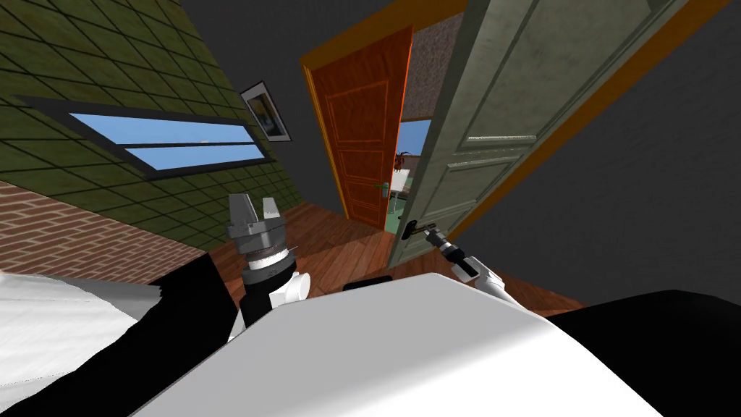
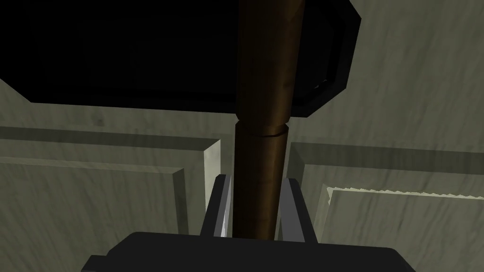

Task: Pull the door open

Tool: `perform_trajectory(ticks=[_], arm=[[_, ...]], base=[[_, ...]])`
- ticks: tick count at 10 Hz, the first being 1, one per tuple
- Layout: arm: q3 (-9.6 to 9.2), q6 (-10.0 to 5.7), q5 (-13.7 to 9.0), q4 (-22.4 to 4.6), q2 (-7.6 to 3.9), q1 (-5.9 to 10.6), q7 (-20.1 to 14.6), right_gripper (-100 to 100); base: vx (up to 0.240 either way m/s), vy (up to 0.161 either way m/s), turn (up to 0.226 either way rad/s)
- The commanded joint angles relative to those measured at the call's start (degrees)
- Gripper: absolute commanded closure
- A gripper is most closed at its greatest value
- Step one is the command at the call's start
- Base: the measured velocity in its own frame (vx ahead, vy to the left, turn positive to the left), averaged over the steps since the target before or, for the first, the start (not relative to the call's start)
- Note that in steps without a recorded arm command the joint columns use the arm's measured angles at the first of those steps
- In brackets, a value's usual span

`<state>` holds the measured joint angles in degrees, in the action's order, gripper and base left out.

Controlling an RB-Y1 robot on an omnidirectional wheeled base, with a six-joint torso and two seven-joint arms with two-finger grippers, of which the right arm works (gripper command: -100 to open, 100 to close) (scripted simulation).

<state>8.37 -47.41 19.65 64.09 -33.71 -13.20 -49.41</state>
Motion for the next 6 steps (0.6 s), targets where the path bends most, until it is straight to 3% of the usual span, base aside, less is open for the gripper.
perform_trajectory(ticks=[1, 4, 5, 6], arm=[[-0.73, -1.78, 0.4, -0.8, -0.03, -0.05, -0.2, 100], [-1.01, -3.52, 0.6, -1.6, -0.65, -0.12, -0.8, 100], [-0.56, -2.75, 0.5, -1.6, -0.82, 0.13, -0.7, 100], [-0.60, -3.81, 0.7, -2.3, -1.08, 0.10, -0.9, 100]], base=[[-0.209, -0.121, 0.148], [-0.199, -0.106, 0.110], [-0.094, -0.049, 0.025], [-0.131, -0.078, 0.149]])
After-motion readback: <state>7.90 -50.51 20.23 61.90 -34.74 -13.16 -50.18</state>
